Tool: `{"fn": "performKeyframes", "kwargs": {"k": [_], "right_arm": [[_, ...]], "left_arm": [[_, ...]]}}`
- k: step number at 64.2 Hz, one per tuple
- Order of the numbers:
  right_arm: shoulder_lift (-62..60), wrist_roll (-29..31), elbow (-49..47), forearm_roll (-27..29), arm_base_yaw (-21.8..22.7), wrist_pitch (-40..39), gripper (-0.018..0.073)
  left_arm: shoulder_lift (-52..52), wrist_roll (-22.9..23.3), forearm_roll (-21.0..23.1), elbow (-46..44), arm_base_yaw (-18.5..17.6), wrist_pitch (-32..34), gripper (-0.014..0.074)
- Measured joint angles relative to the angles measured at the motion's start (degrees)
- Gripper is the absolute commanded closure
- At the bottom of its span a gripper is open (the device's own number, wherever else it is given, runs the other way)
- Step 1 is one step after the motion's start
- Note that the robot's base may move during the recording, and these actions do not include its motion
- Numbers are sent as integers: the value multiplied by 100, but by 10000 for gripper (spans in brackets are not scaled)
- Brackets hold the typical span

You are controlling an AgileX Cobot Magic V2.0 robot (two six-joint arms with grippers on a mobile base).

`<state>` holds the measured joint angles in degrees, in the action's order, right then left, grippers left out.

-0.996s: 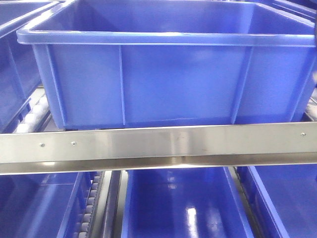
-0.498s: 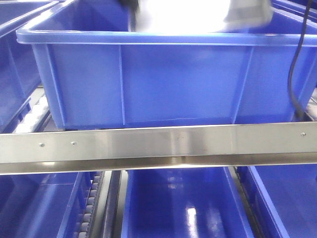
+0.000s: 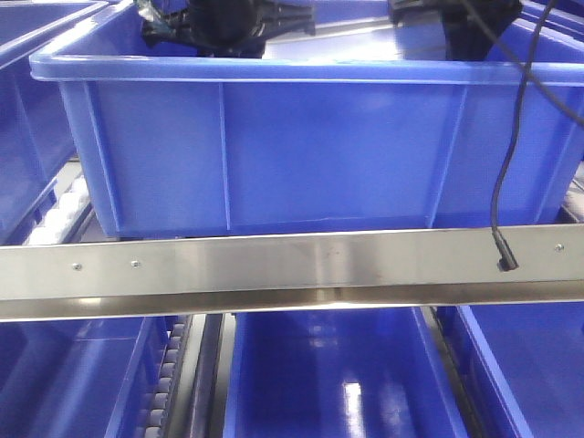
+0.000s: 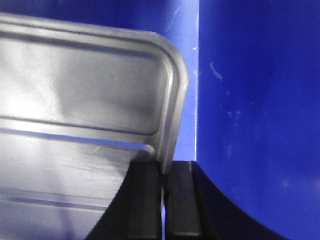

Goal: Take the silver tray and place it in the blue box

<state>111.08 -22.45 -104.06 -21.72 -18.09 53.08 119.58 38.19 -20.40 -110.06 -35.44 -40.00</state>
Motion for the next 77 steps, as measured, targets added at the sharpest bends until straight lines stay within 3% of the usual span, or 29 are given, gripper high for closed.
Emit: {"fn": "performKeyframes", "kwargs": {"k": [7,10,14,23,34,46,55,69,77], "right_arm": [[0,26,0,12,0,-22,90],[9,30,0,42,0,-42,8],[9,39,-14,110,-24,-42,-55],[9,43,-13,204,-69,-42,-64],[-116,52,-17,229,-74,-42,-64],[-463,64,-17,263,-74,112,-54],[-933,64,-17,413,-74,277,108],[-1619,167,-17,505,-138,910,517],[-2071,252,333,505,-214,980,503]], "left_arm": [[0,-50,10,0,0,35,534],[0,-89,59,0,0,61,433],[0,-101,129,0,0,110,336],[0,-127,189,-23,-12,230,187],[0,-127,218,-23,-34,278,155],[-274,-152,222,-23,-48,162,181],[-901,-453,222,-23,-145,-153,290],[-1767,-1068,222,-12,-371,-1048,506],[-2206,-1247,222,378,-392,-1242,674]]}}
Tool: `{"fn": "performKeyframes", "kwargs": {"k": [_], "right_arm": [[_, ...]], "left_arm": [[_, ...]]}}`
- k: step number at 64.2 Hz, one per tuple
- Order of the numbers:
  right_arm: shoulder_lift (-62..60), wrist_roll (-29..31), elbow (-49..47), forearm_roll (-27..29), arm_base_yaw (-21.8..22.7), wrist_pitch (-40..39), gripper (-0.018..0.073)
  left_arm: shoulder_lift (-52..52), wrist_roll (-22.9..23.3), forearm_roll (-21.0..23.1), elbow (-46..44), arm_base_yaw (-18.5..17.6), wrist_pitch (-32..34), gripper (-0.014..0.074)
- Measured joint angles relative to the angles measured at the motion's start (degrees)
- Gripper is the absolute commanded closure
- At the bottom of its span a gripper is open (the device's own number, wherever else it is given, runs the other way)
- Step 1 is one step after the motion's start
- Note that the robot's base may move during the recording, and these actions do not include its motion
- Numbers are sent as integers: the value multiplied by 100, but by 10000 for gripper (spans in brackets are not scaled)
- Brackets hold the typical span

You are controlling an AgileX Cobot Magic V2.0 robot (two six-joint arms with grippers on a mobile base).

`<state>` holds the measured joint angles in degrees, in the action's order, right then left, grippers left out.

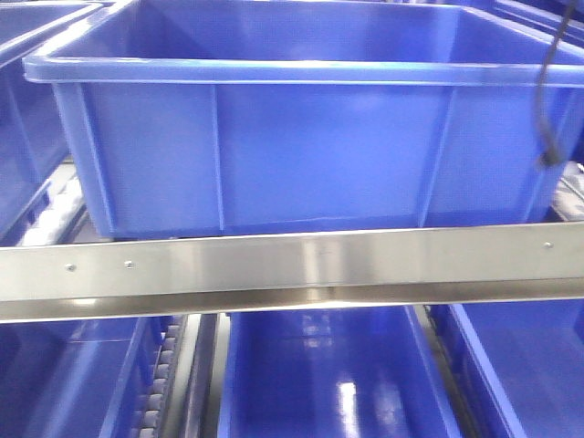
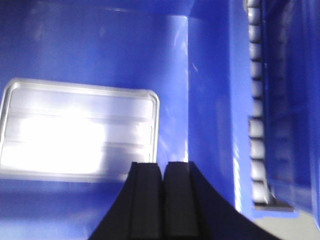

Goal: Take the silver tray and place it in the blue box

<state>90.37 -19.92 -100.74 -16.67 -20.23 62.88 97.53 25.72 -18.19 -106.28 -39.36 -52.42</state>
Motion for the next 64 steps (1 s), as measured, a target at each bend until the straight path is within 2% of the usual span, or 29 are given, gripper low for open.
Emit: {"fn": "performKeyframes", "kwargs": {"k": [2,15,38,53,64], "right_arm": [[-132,16,170,4,-10,-32,503],[-1014,77,1547,14,-10,-594,503],[-3393,90,4368,18,-10,-2097,503],[-5301,90,5677,18,-10,-2785,503],[-6738,90,6625,7,-10,-3237,503]], "left_arm": [[-117,-34,0,169,0,-9,706],[-956,-132,21,1411,0,74,693],[-3508,-205,41,3912,0,1169,693],[-5192,-338,41,5358,0,1634,693],[-6392,-438,31,6448,0,2264,693]]}}
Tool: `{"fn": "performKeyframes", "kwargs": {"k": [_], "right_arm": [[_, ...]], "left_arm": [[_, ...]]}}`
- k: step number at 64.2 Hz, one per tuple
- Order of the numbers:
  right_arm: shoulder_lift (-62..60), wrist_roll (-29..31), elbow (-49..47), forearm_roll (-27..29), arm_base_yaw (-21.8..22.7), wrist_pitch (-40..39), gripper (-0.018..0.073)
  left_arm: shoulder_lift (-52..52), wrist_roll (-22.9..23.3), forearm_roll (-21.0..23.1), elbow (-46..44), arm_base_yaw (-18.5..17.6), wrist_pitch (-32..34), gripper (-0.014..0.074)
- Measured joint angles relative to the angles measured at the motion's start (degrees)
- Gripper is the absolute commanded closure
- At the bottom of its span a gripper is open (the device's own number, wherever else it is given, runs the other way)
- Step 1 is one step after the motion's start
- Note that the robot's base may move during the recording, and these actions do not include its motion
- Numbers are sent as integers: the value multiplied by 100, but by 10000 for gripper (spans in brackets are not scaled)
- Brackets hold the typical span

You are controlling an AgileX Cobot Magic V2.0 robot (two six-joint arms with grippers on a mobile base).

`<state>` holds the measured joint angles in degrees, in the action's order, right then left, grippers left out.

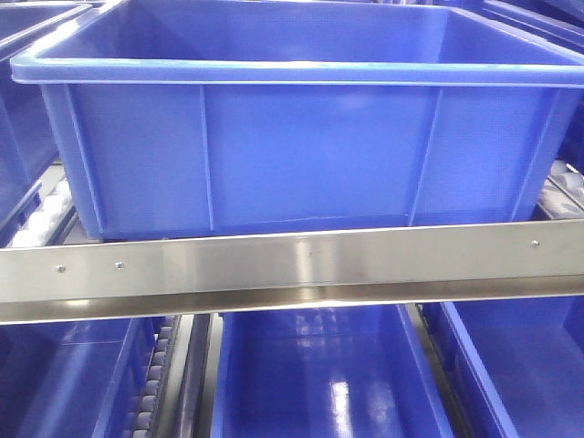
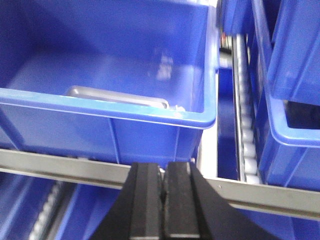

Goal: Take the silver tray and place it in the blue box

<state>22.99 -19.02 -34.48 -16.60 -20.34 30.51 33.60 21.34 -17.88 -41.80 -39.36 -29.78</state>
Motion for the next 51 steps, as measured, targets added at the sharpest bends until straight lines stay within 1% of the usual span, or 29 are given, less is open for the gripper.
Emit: {"fn": "performKeyframes", "kwargs": {"k": [9,17,51], "right_arm": [[-966,0,770,-84,0,-384,503],[-1389,0,1188,-110,0,-534,503],[-1403,0,1235,-118,0,-545,503]], "left_arm": [[-827,-14,0,795,0,603,693],[-1165,-14,-10,1151,0,822,694],[-1200,-16,-10,1187,0,881,701]]}}
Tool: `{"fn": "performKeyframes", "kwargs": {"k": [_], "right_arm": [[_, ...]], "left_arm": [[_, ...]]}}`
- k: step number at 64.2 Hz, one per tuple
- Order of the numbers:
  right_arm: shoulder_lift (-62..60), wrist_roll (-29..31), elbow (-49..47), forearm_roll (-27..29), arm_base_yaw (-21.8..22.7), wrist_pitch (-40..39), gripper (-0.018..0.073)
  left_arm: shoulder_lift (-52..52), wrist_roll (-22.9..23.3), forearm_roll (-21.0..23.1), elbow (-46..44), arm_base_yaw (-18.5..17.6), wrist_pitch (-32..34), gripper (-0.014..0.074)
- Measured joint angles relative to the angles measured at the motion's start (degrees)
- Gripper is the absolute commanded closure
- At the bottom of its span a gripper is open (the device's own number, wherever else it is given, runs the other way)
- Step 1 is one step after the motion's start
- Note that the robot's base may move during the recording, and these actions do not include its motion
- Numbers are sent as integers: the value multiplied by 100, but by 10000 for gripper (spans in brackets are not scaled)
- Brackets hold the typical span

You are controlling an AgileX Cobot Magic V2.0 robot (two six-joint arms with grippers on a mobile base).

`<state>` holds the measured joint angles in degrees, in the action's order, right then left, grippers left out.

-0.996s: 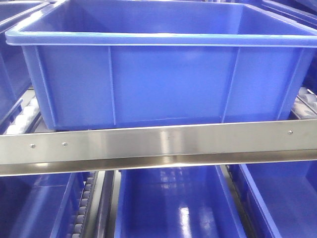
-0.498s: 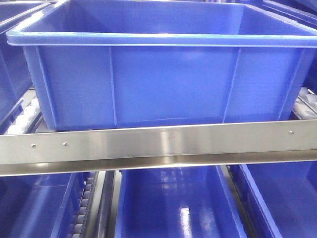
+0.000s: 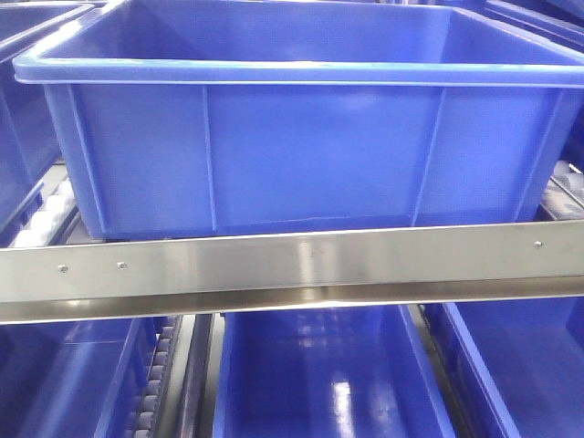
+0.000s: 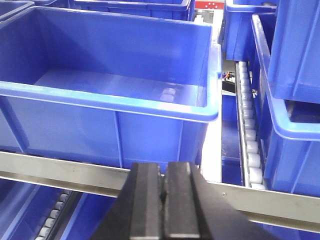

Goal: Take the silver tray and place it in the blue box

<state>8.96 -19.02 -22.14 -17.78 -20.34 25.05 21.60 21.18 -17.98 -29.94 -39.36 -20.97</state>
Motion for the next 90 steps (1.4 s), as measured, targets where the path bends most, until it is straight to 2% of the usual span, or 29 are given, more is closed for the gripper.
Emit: {"fn": "performKeyframes", "kwargs": {"k": [10,17,22,29,40,51,60,70,90], "right_arm": [[0,0,0,0,0,0,503],[0,0,0,0,0,0,503],[0,0,0,0,0,0,503],[0,0,0,0,0,0,503],[0,0,0,0,0,0,503],[0,0,0,0,0,0,503],[0,0,0,0,0,0,503],[0,0,0,0,0,-9,503],[0,0,0,0,0,-9,503]], "left_arm": [[-3,-87,52,0,0,0,701],[-13,-938,681,0,150,-73,701],[-24,-1409,1108,11,499,-84,701],[-125,-1721,1363,152,1113,-25,701],[-687,-2226,1835,969,2167,640,701],[-1452,-2338,1950,2105,3051,1371,701],[-1956,-2352,2156,2994,3526,1890,701],[-2203,-2362,2234,3159,3716,1593,701],[-2225,-2374,2247,3159,3720,1545,701]]}}
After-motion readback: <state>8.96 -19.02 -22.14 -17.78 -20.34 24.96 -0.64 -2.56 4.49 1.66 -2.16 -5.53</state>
